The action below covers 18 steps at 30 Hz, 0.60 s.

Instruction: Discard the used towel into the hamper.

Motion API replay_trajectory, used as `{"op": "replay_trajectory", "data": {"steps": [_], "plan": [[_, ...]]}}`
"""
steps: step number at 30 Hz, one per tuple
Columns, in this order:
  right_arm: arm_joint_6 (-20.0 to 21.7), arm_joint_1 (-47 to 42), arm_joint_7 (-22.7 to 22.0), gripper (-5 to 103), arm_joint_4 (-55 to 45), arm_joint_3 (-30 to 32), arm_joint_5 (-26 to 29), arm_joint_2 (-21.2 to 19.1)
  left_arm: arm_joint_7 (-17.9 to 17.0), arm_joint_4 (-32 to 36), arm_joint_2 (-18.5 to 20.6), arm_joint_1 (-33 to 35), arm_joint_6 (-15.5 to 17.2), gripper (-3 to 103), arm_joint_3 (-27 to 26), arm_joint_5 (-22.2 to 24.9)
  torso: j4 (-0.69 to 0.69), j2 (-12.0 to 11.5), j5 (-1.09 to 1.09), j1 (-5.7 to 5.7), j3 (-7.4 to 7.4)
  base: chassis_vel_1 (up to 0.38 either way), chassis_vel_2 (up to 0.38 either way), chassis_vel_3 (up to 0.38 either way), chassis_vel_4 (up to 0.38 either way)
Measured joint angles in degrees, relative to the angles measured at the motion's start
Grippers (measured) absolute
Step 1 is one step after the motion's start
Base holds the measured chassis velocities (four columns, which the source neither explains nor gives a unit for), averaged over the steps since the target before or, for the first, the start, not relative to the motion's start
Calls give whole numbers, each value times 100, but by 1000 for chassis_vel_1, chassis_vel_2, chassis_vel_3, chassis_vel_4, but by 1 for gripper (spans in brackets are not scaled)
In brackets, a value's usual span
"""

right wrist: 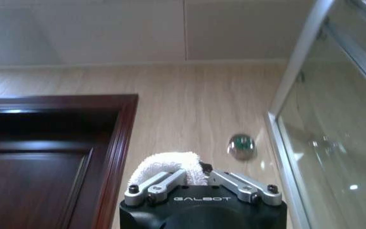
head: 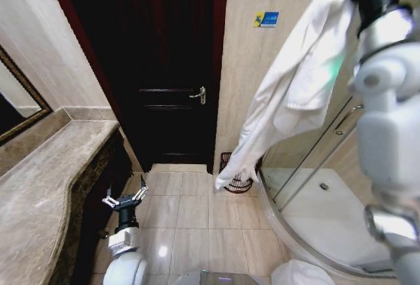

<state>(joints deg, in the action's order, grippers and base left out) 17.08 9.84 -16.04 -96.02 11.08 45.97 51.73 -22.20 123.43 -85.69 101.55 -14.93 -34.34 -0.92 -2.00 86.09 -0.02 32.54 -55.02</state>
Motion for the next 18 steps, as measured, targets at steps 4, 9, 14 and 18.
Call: {"op": "replay_trajectory", "data": {"steps": [4,9,14,18], "plan": [[358,743,-184,1,534,-442,68,175,-1,-36,-8,-13,-32,100,57,9,0,0,2,0,0,0,0,0,0],[491,1070,-386,1,879,-676,71,363,-1,-69,-9,-40,-54,100,86,12,-1,0,1,0,0,0,0,0,0],[676,1129,-573,1,986,-829,237,494,2,-69,57,-88,-56,100,30,91,0,0,4,0,0,0,0,0,0],[770,1121,-666,1,1035,-873,522,585,10,-63,72,-95,-57,100,-24,138,0,0,2,-2,0,0,0,0,0]]}}
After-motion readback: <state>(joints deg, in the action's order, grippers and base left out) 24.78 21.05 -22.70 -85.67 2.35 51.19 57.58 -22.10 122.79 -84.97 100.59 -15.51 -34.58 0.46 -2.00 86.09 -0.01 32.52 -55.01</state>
